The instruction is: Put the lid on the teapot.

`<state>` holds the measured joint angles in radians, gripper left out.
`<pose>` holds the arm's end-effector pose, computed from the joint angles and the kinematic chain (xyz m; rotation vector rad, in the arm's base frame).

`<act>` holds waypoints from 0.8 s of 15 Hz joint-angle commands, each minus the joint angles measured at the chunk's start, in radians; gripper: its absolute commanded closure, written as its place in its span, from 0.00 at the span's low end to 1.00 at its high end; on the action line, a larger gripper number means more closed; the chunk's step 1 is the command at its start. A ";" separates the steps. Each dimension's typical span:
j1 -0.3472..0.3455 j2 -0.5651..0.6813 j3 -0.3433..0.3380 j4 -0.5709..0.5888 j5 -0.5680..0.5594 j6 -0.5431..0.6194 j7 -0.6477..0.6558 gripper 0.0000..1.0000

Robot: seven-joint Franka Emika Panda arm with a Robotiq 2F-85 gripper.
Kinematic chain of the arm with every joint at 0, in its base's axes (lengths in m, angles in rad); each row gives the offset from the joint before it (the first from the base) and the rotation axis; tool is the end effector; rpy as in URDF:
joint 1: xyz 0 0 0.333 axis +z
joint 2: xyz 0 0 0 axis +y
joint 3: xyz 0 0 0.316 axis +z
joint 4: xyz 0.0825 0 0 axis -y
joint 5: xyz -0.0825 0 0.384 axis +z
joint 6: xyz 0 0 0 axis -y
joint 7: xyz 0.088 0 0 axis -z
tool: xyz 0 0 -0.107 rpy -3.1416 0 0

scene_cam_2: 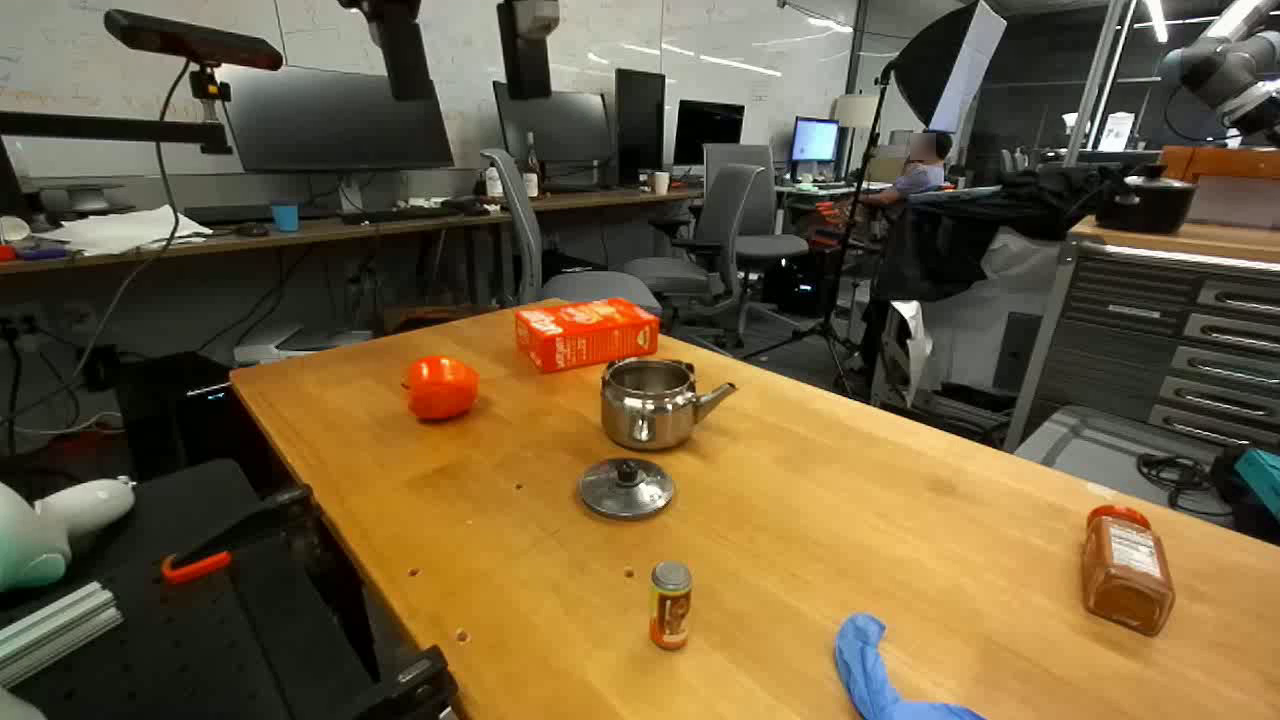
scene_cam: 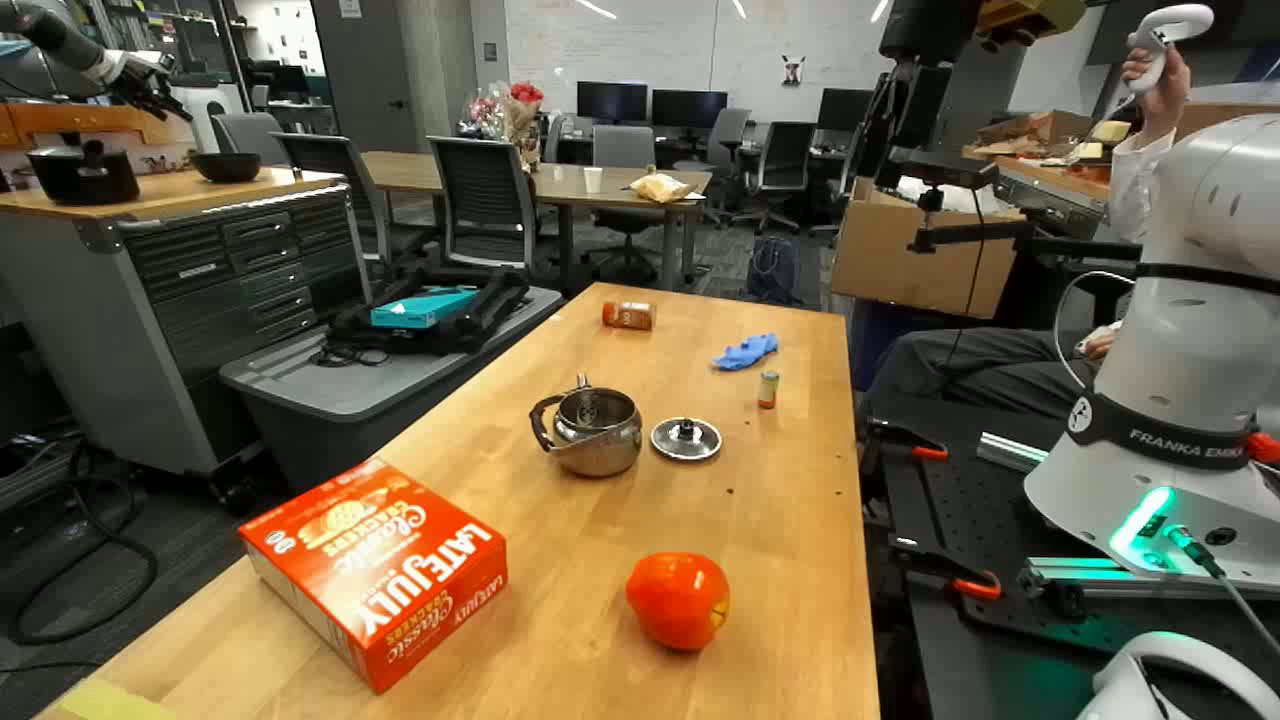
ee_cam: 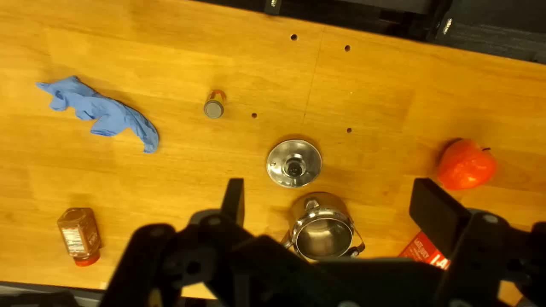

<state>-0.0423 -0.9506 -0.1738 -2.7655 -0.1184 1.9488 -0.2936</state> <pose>0.2790 -0.0686 0.4726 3.1222 0.2775 0.2069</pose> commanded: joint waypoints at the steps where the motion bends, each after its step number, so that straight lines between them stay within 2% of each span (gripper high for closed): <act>1: 0.001 0.000 0.000 0.002 0.000 -0.003 0.001 0.00; 12: 0.004 0.007 -0.001 0.002 0.003 0.012 0.003 0.00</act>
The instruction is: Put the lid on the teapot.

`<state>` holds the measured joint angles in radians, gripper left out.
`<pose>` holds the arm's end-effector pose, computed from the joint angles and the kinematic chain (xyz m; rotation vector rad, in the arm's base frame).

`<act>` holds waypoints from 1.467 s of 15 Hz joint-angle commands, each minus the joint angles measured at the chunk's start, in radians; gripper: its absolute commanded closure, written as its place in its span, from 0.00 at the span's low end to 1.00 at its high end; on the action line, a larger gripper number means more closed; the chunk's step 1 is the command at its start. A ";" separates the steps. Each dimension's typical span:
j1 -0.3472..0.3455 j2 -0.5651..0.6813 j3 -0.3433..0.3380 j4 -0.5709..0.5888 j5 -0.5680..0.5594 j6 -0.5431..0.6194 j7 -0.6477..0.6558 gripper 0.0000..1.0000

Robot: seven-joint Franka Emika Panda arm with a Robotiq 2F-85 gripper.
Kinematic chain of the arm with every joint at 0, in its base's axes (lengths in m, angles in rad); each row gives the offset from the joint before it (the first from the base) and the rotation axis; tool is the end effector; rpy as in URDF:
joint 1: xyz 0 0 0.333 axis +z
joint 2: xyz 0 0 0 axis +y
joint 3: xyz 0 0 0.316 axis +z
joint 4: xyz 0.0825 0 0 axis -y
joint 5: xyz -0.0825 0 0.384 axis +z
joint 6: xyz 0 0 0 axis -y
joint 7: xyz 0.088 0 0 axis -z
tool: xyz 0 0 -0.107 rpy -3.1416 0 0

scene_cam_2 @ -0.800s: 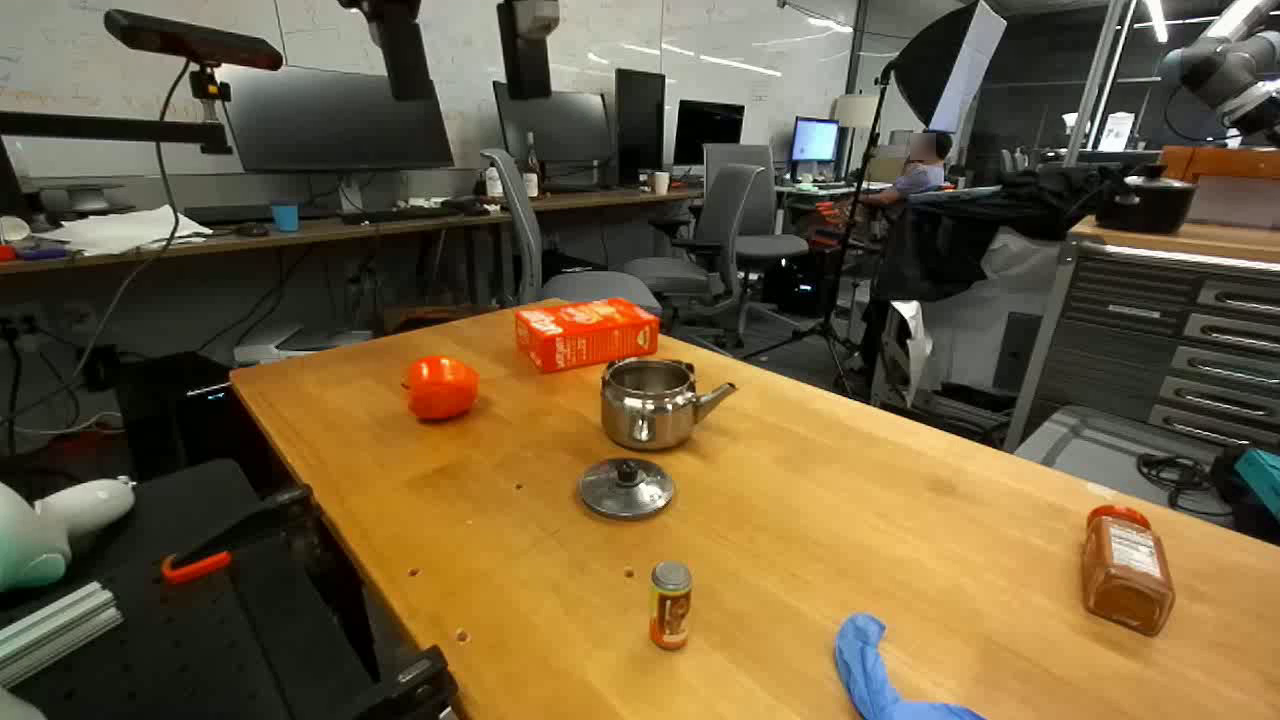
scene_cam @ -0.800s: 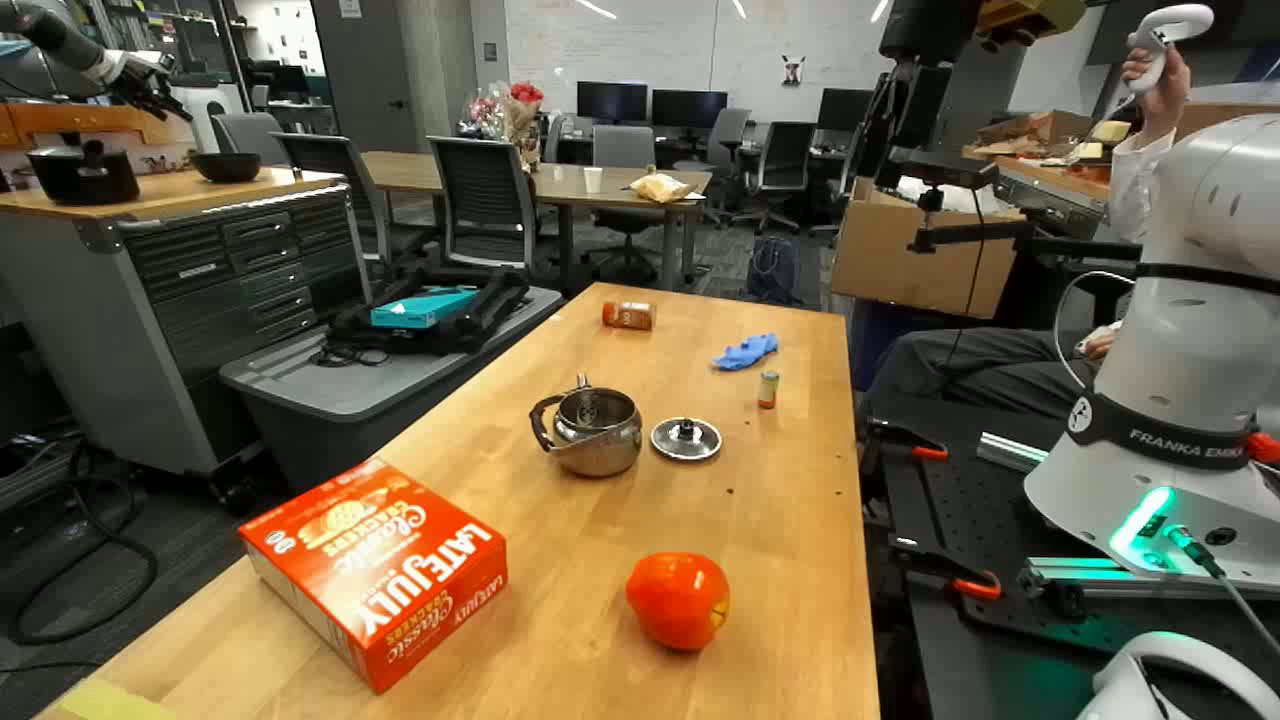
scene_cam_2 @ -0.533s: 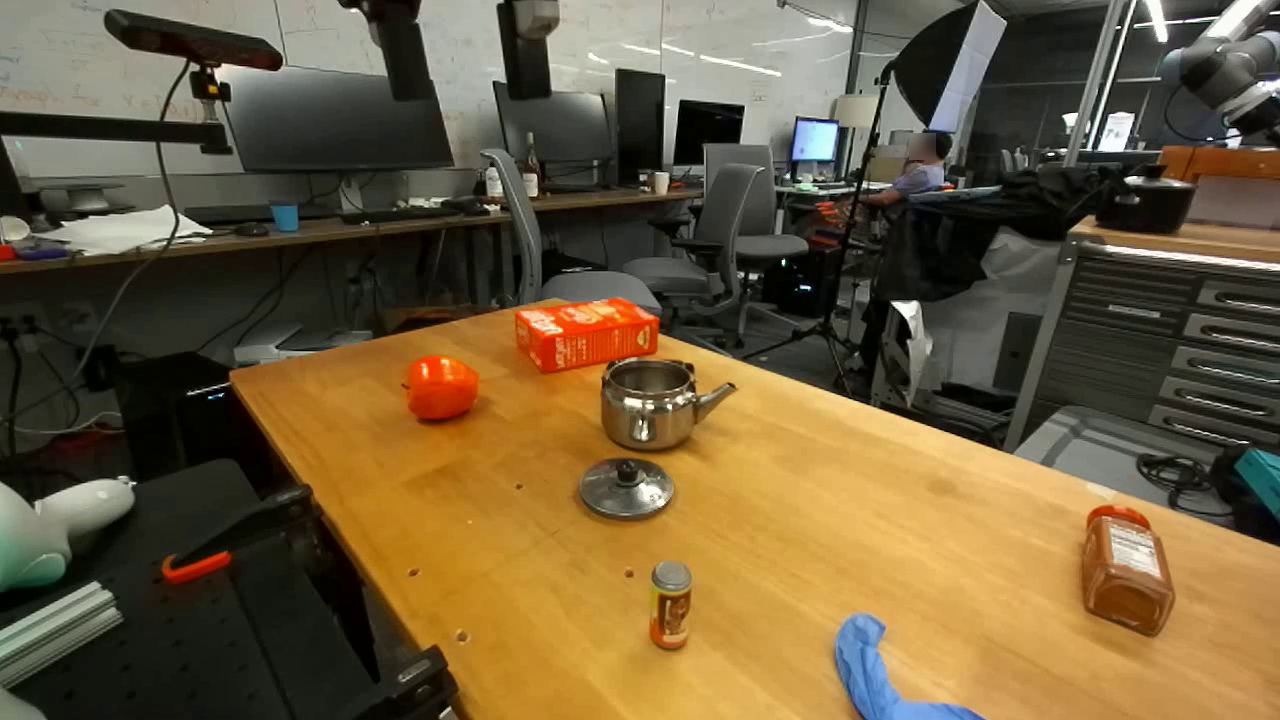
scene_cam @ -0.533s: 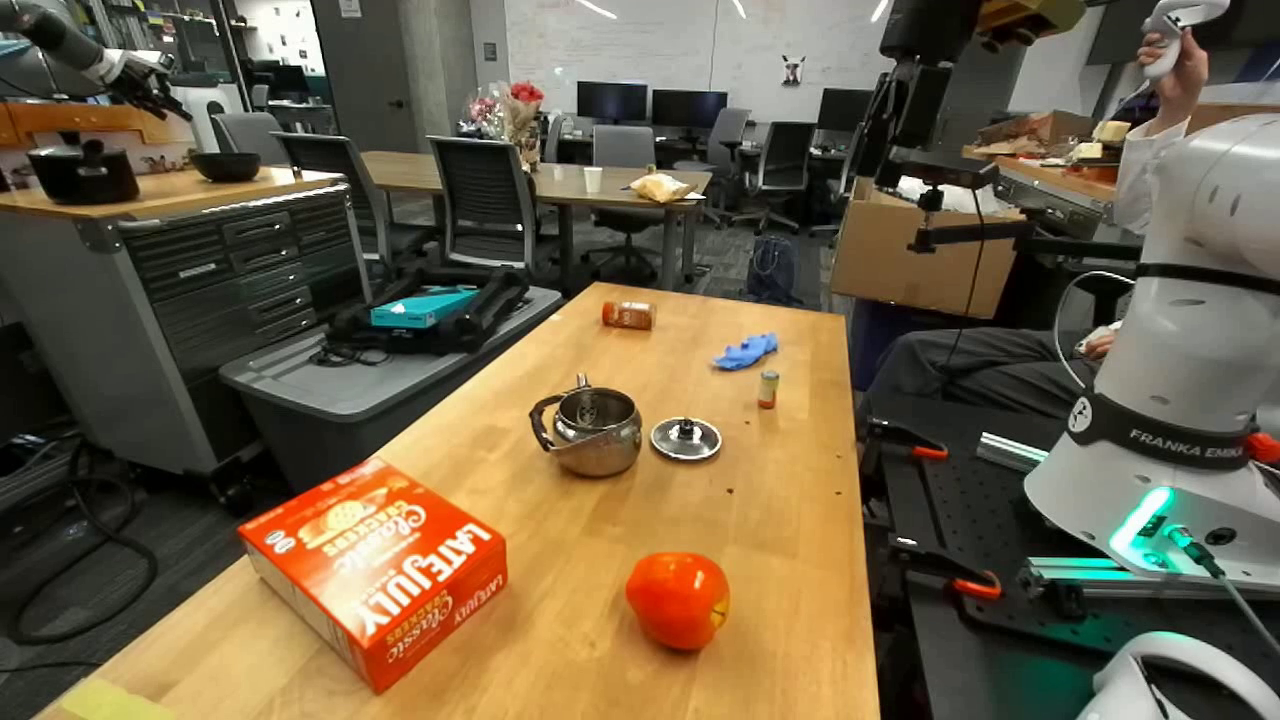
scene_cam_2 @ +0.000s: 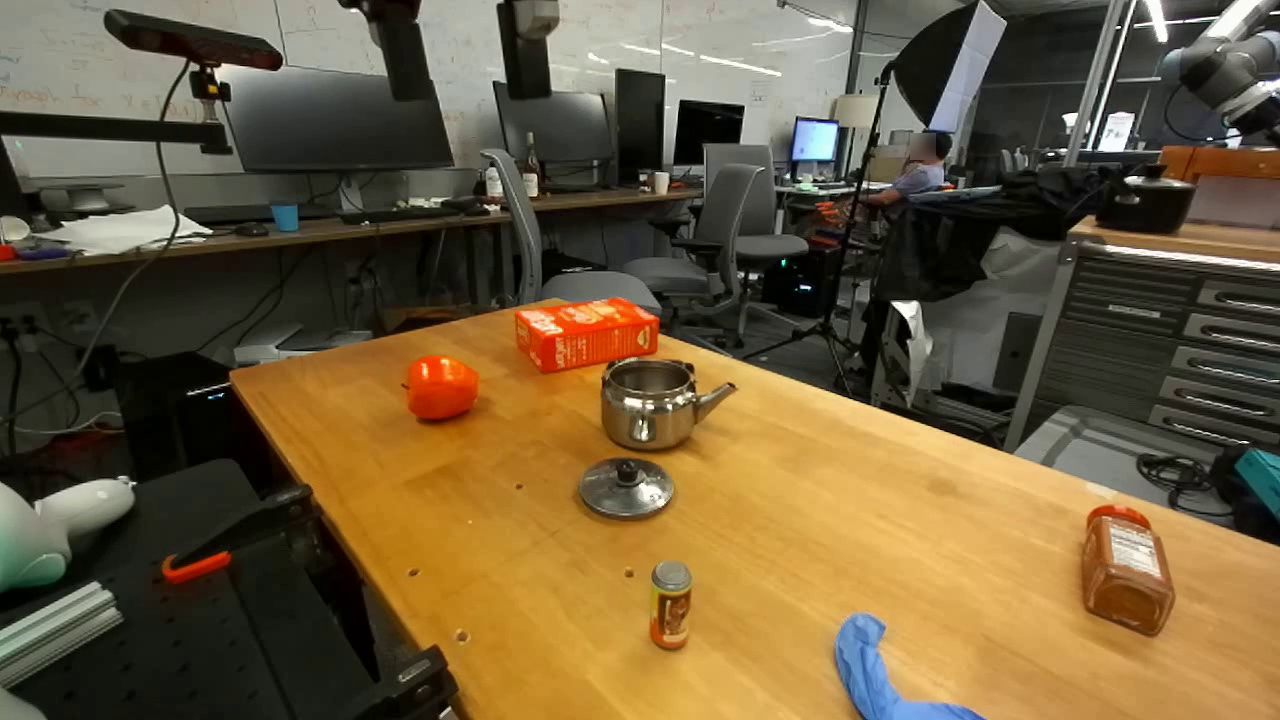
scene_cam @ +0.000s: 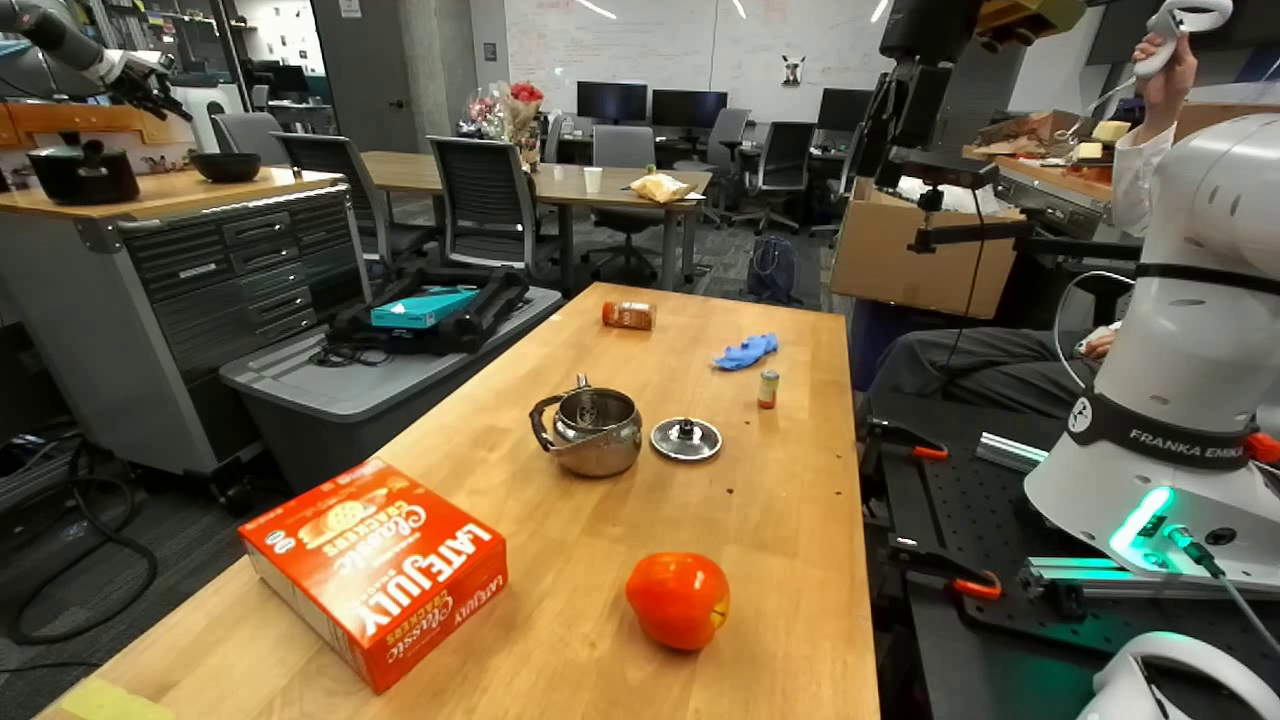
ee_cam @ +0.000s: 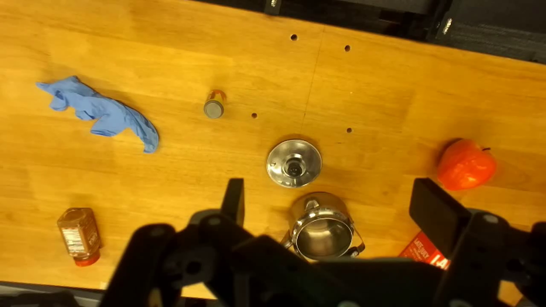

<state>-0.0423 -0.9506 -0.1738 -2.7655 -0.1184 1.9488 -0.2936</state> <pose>0.2790 -0.0686 0.4726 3.1222 0.2775 0.2069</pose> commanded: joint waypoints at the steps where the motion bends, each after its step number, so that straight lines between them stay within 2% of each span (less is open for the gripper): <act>1: 0.005 0.013 0.000 0.002 0.004 0.021 0.007 0.00; 7: 0.014 0.109 0.023 0.026 0.009 0.067 0.038 0.00; 13: 0.027 0.241 0.048 0.037 0.021 0.179 0.063 0.00; 22: 0.081 0.405 0.047 0.044 0.091 0.348 0.027 0.00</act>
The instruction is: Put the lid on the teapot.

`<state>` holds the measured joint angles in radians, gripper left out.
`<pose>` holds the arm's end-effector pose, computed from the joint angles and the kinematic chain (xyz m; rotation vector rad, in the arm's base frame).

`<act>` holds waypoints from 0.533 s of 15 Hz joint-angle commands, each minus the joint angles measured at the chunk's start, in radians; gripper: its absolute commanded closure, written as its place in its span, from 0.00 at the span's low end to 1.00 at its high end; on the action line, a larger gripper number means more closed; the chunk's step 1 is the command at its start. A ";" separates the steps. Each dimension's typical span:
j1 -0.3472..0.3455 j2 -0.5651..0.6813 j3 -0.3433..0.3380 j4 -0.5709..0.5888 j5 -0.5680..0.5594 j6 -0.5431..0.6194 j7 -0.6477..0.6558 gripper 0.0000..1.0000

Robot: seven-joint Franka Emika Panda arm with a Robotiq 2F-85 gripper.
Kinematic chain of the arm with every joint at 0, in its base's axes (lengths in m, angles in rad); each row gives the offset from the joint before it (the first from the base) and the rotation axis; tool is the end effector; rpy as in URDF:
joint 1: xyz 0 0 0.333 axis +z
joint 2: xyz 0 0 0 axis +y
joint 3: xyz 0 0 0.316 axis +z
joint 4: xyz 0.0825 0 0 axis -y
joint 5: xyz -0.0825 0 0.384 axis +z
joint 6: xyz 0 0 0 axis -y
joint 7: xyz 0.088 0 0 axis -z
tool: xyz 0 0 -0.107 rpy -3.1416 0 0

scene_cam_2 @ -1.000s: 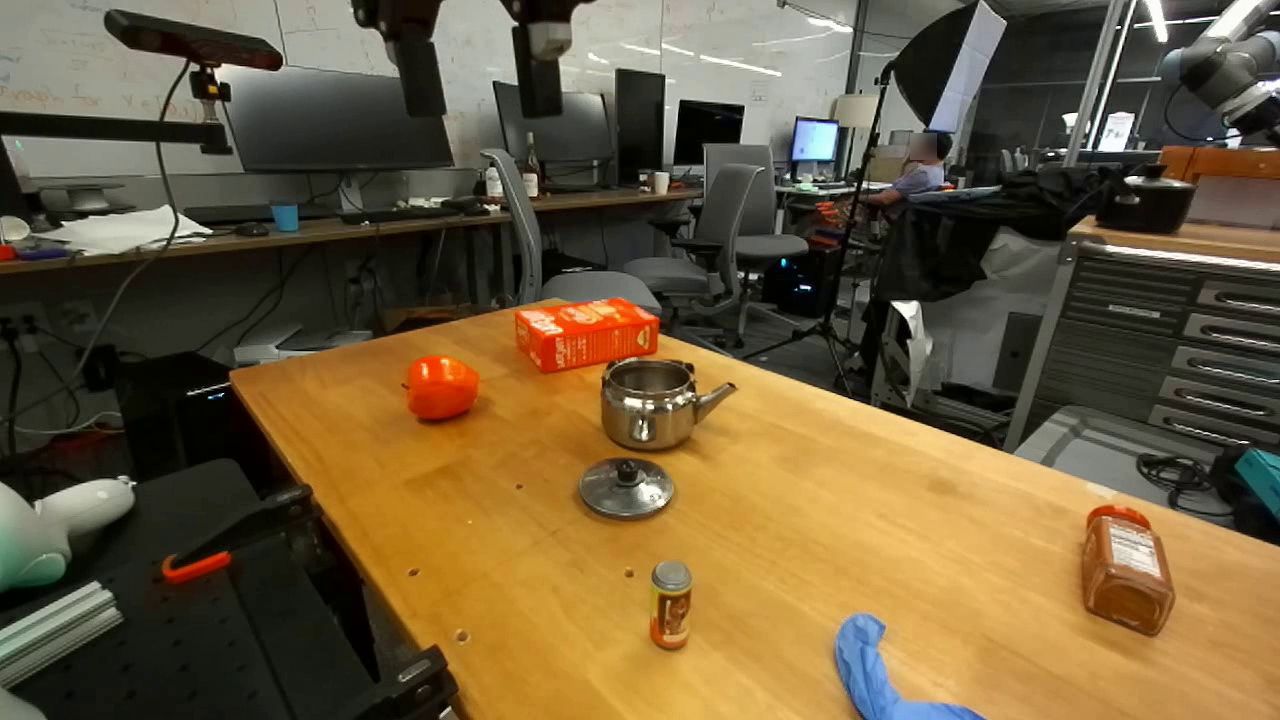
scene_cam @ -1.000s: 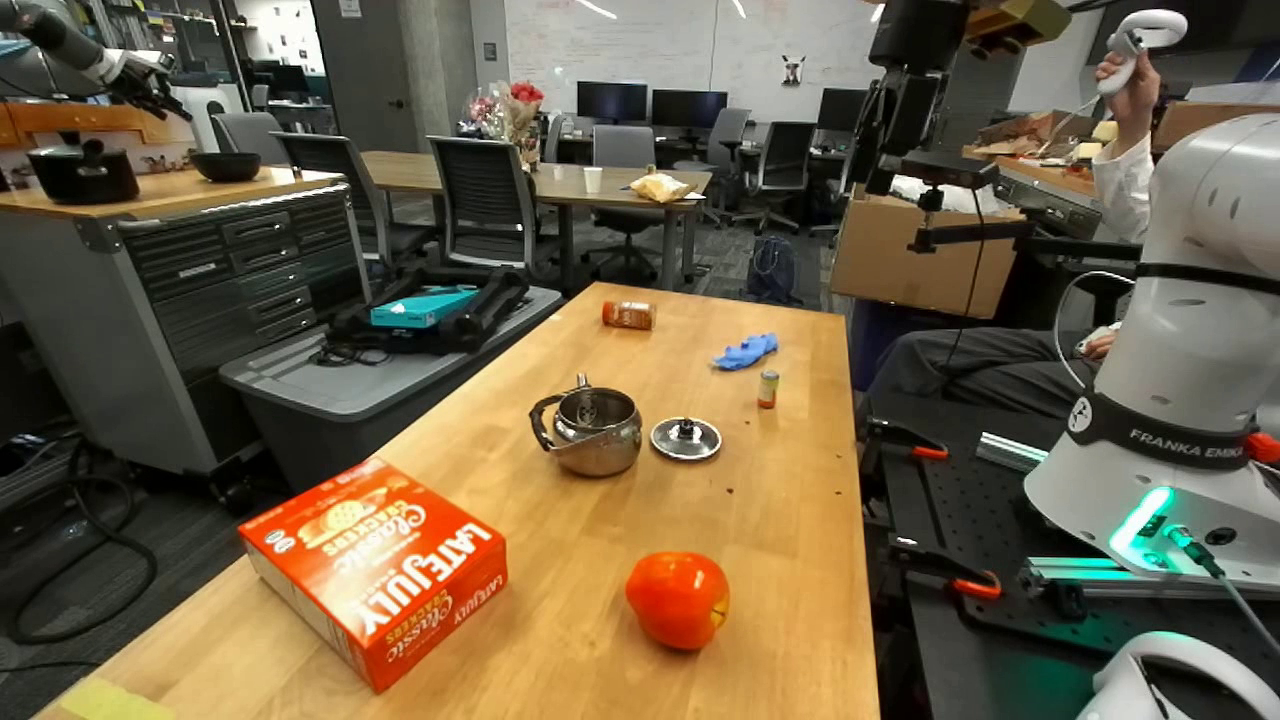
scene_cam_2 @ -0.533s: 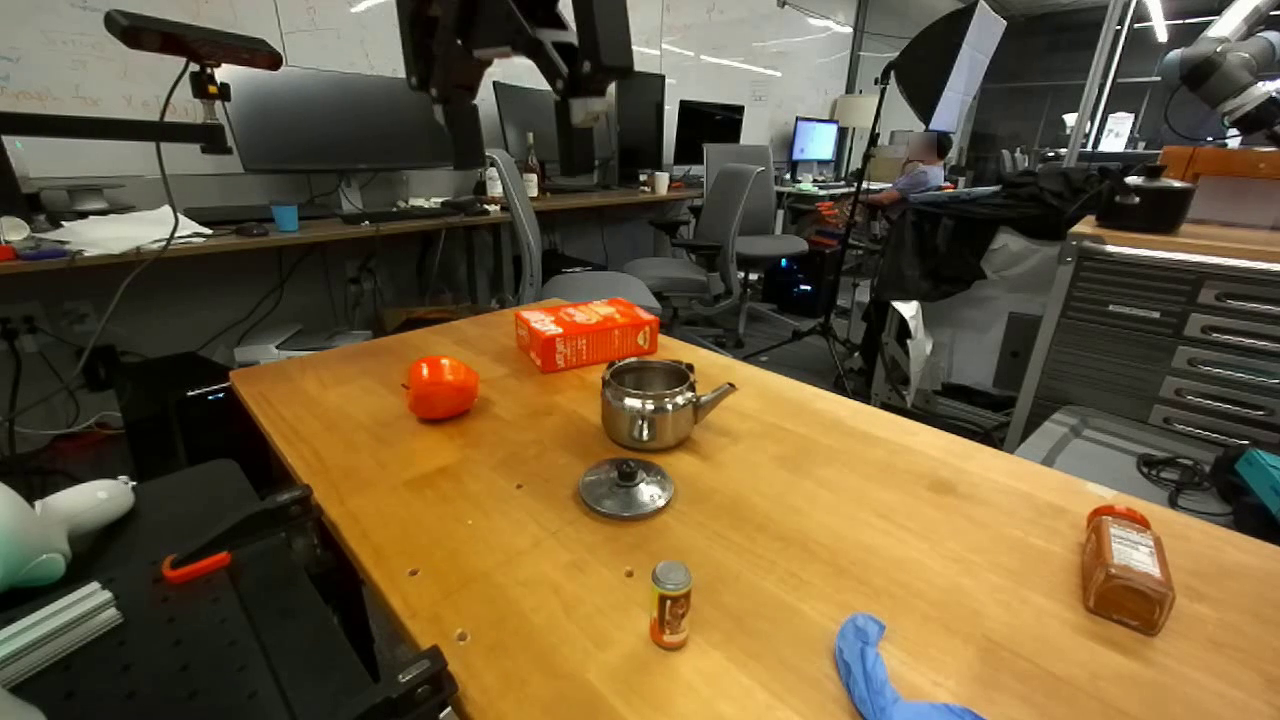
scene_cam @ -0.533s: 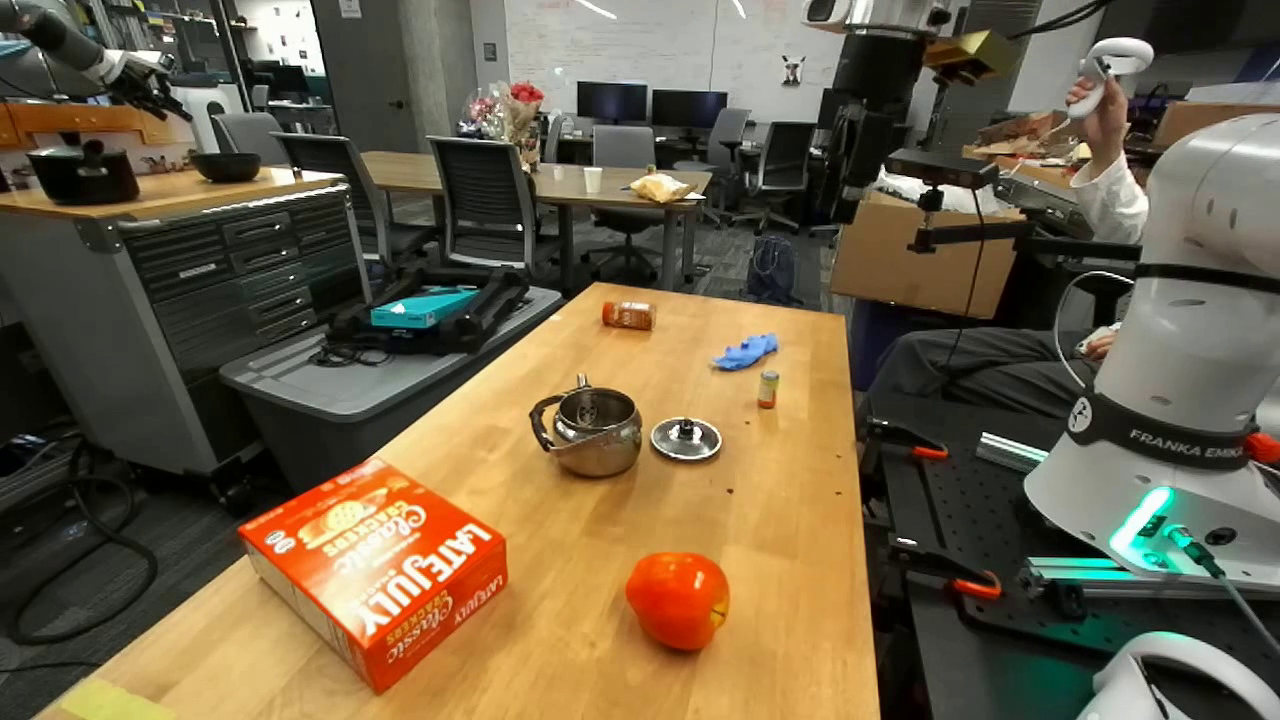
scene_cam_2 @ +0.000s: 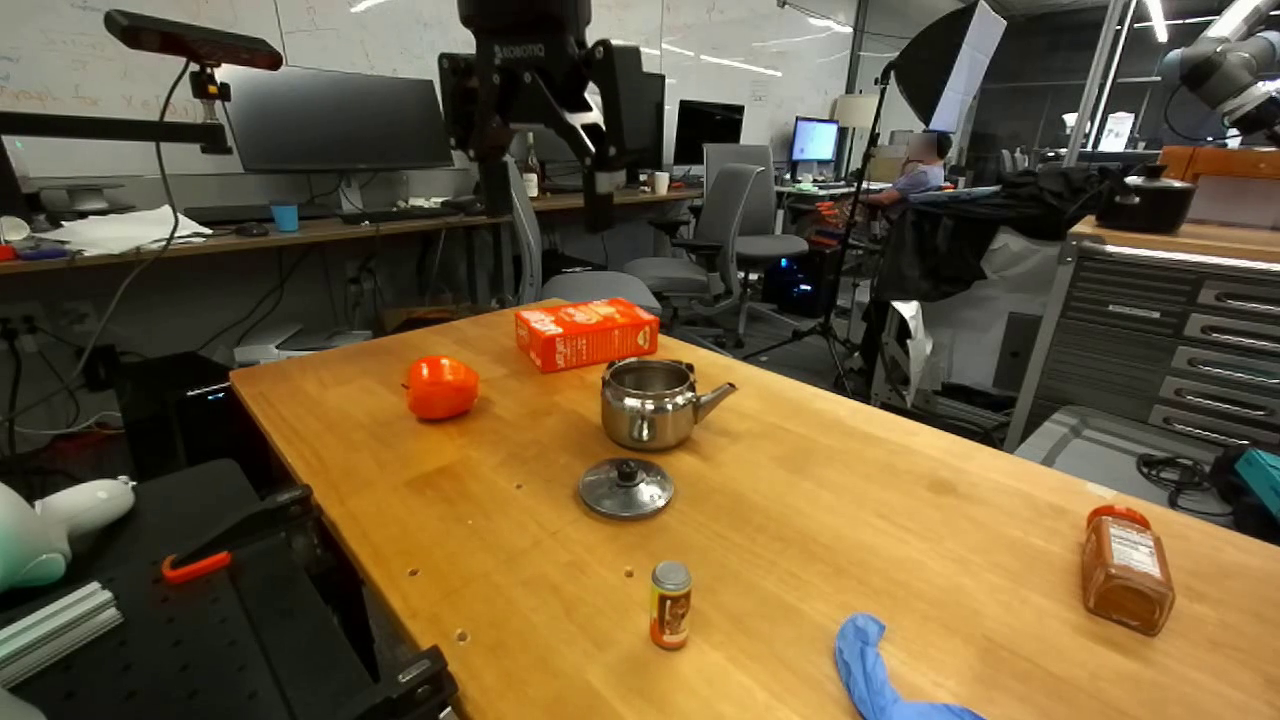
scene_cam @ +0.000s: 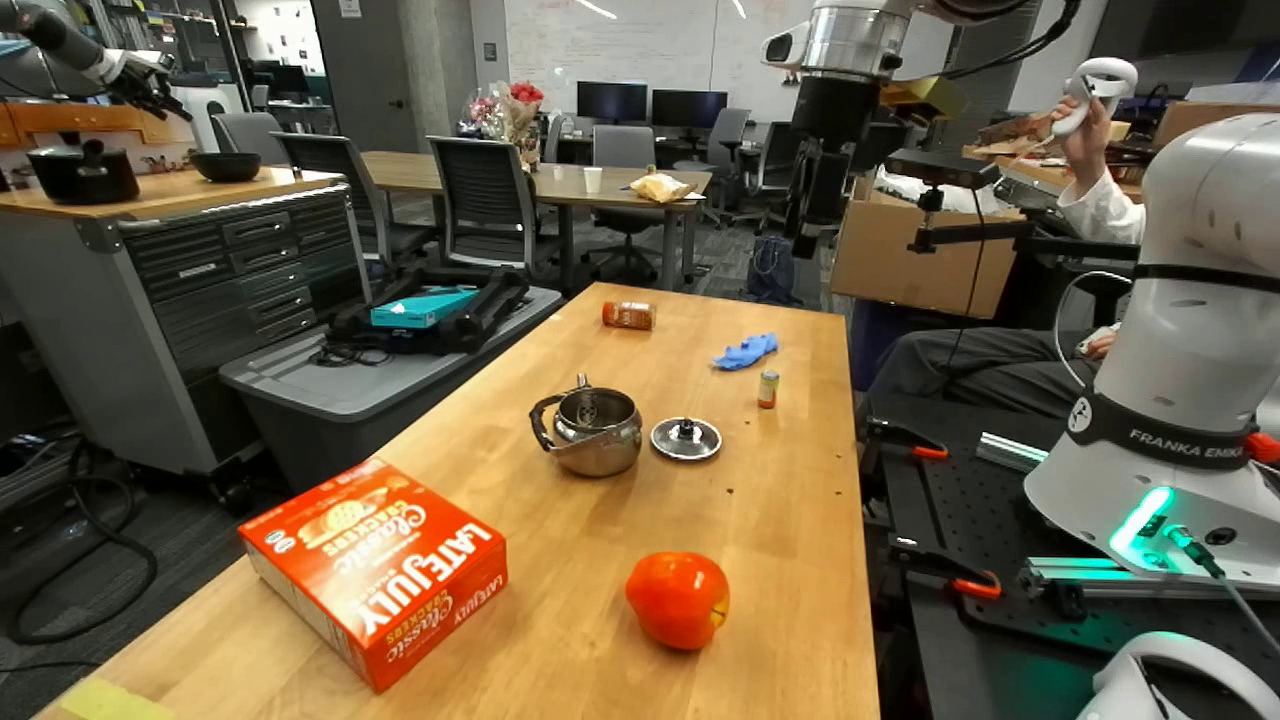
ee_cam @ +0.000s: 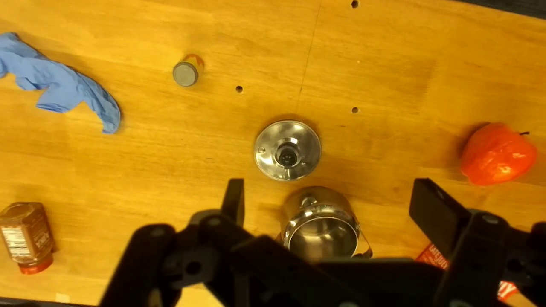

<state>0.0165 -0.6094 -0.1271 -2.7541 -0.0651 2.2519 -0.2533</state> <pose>0.3513 -0.0378 0.4016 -3.1197 -0.3130 -0.1672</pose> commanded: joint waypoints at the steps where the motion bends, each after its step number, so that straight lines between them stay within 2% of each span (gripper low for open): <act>1: 0.027 0.079 0.003 0.035 0.044 0.059 -0.012 0.00; 8: 0.047 0.223 0.021 0.081 0.075 0.158 -0.007 0.00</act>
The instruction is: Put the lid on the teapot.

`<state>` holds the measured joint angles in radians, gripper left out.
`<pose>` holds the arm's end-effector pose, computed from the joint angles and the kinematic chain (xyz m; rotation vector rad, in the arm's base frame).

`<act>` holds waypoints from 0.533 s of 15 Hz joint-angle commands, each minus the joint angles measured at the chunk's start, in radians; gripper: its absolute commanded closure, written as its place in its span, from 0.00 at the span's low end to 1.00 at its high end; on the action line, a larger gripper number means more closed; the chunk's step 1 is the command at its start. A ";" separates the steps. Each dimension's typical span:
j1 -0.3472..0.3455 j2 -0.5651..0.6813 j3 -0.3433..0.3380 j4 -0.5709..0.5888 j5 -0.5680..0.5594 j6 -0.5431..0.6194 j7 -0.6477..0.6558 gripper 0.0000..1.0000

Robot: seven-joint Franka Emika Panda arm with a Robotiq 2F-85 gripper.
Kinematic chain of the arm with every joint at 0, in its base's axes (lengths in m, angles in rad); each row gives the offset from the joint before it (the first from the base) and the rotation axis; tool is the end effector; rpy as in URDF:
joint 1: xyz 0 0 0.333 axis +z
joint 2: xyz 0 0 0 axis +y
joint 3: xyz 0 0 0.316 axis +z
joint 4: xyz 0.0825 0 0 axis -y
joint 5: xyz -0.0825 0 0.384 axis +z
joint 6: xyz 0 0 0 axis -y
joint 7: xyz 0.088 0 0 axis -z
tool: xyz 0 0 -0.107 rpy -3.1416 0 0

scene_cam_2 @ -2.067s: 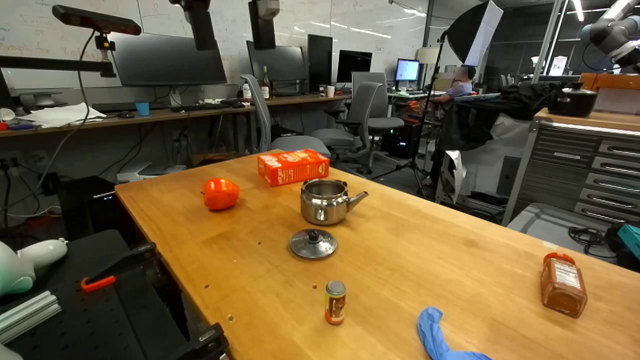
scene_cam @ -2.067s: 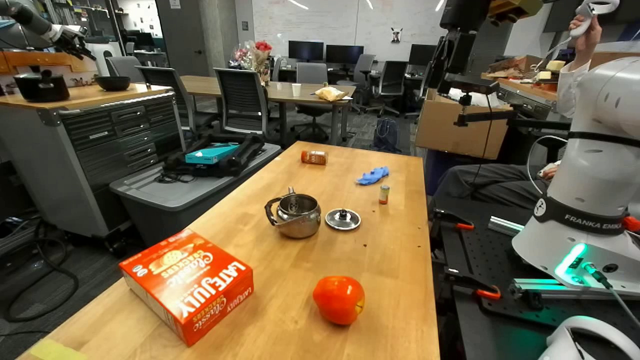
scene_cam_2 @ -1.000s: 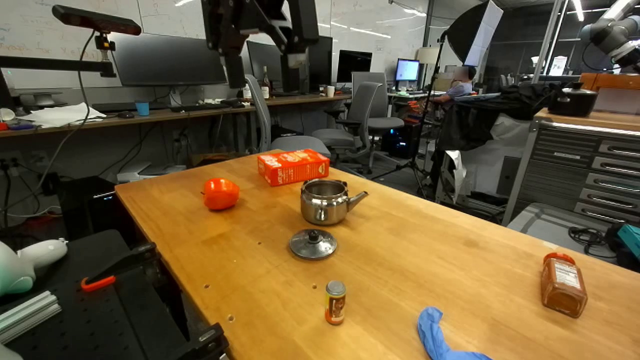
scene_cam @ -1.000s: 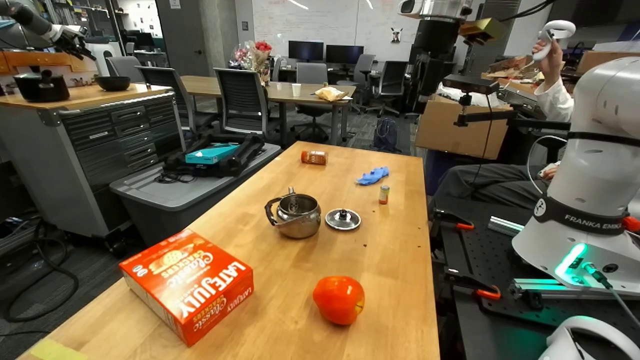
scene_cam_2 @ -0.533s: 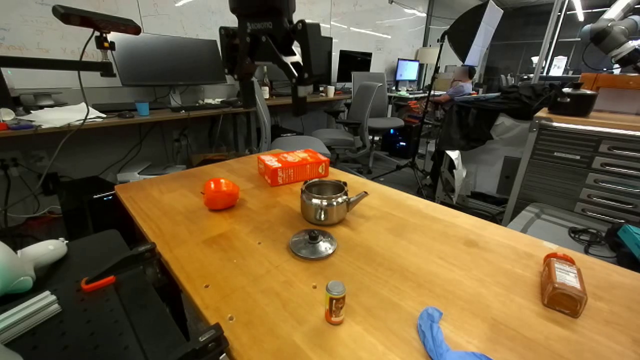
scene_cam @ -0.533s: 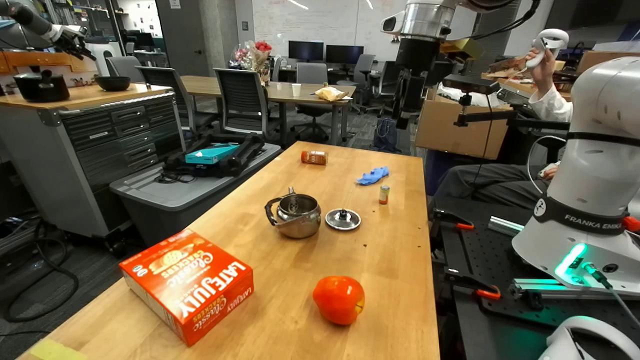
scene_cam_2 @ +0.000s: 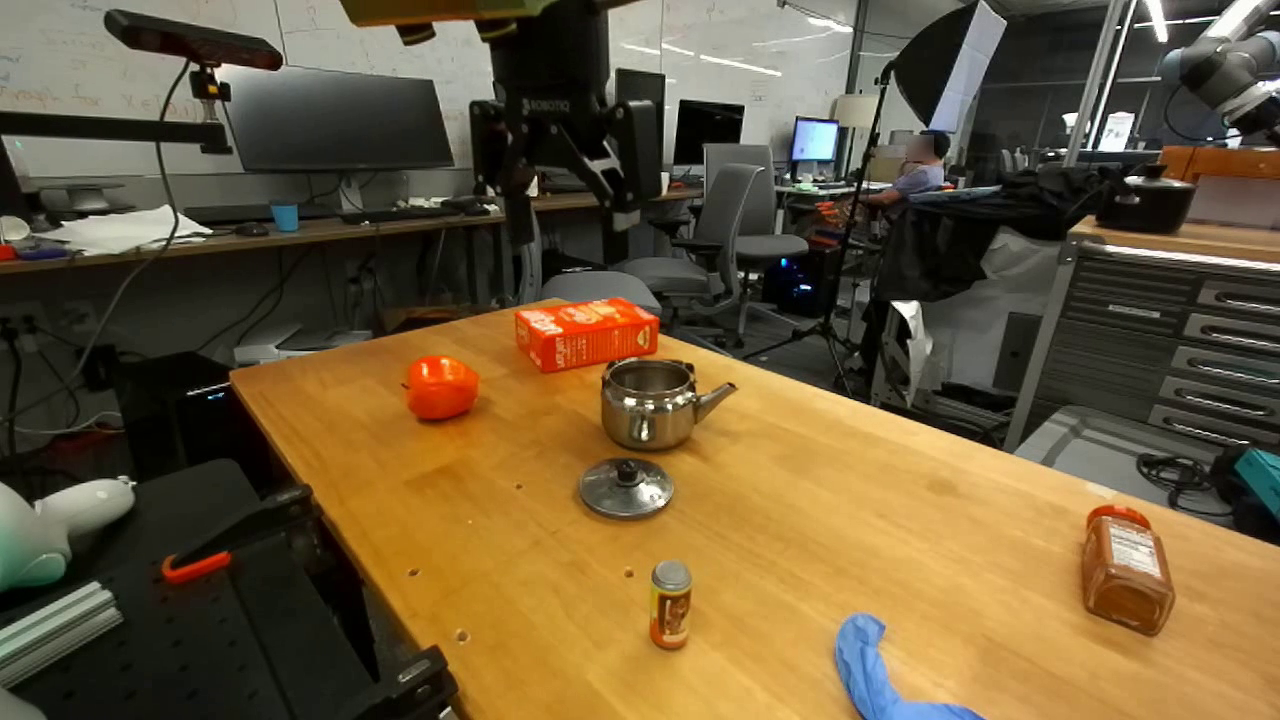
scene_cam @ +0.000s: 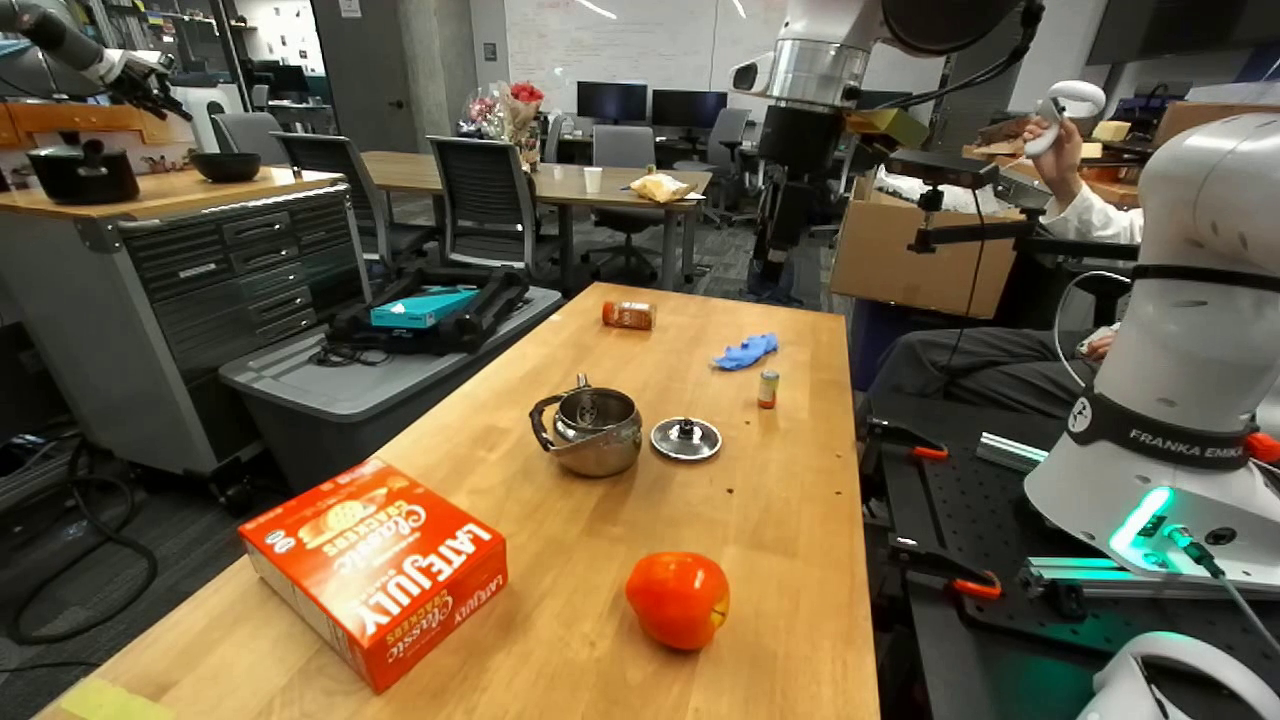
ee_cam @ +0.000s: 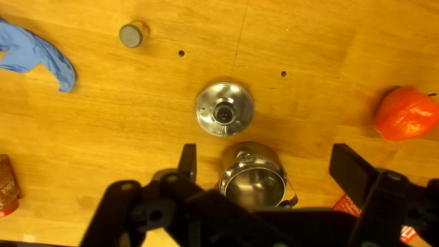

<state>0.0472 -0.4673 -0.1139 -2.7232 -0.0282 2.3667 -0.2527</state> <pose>0.3796 -0.0233 0.3755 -3.1054 -0.3342 -0.1751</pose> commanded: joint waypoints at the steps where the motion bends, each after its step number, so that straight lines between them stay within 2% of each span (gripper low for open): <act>1: 0.019 0.101 0.009 0.058 0.045 0.055 -0.009 0.00; 8: 0.015 0.247 0.046 0.126 0.050 0.101 0.019 0.00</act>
<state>0.0623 -0.2960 -0.0891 -2.6509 0.0004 2.4496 -0.2509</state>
